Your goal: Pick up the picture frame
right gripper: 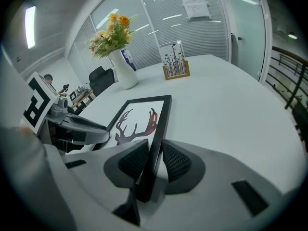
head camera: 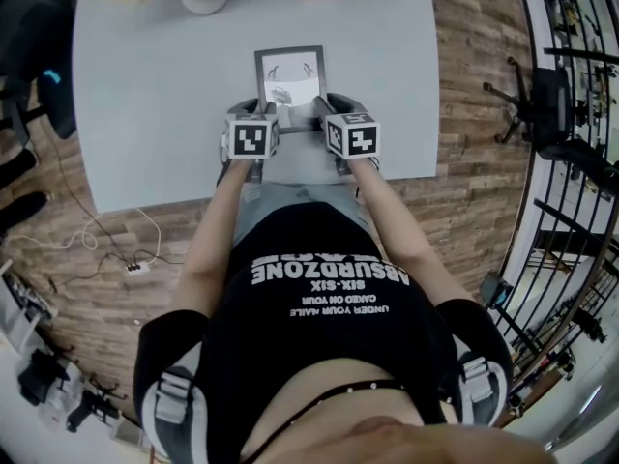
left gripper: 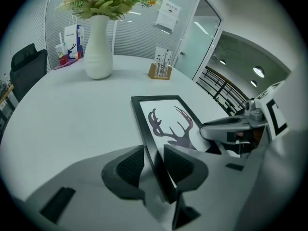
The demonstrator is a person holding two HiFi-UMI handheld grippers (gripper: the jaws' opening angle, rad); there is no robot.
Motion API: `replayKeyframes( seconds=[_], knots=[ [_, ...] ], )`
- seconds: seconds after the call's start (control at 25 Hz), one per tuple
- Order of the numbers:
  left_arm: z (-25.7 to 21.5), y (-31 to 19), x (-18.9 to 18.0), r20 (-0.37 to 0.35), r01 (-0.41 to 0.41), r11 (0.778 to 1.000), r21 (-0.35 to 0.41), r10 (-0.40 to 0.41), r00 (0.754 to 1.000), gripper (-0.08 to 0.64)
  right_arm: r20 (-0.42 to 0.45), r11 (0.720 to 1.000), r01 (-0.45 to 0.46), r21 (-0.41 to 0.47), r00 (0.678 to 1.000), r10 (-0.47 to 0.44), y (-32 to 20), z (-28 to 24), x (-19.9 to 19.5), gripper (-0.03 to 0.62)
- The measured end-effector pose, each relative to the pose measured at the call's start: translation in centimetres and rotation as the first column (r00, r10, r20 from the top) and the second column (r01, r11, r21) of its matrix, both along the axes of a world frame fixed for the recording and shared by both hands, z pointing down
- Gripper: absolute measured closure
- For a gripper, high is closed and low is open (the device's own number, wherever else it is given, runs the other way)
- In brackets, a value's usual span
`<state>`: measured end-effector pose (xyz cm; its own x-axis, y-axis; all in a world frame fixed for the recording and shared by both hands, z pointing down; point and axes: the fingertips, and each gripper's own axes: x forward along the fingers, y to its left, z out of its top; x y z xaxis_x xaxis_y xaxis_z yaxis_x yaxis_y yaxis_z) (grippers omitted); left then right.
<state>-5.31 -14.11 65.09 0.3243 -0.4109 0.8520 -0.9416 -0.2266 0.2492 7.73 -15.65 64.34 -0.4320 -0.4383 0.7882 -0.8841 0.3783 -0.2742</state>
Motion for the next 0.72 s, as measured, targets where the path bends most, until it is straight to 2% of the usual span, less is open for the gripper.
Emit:
replayKeyframes(
  seconds=[0.2, 0.6, 0.72],
  knots=[
    [0.37, -0.04, 0.11, 0.005, -0.034, 0.999, -0.025, 0.034, 0.999, 0.425, 0.055, 1.000, -0.011, -0.010, 0.998, 0.012, -0.06, 0.37, 0.17, 0.489],
    [0.27, 0.08, 0.12, 0.000, -0.032, 0.999, -0.009, 0.032, 0.999, 0.426, 0.034, 1.000, -0.018, 0.005, 0.999, 0.018, 0.06, 0.30, 0.09, 0.489],
    [0.34, 0.20, 0.13, -0.014, -0.030, 0.999, 0.018, 0.031, 0.999, 0.426, 0.028, 1.000, -0.025, -0.009, 0.999, 0.026, -0.03, 0.29, 0.23, 0.489]
  ],
)
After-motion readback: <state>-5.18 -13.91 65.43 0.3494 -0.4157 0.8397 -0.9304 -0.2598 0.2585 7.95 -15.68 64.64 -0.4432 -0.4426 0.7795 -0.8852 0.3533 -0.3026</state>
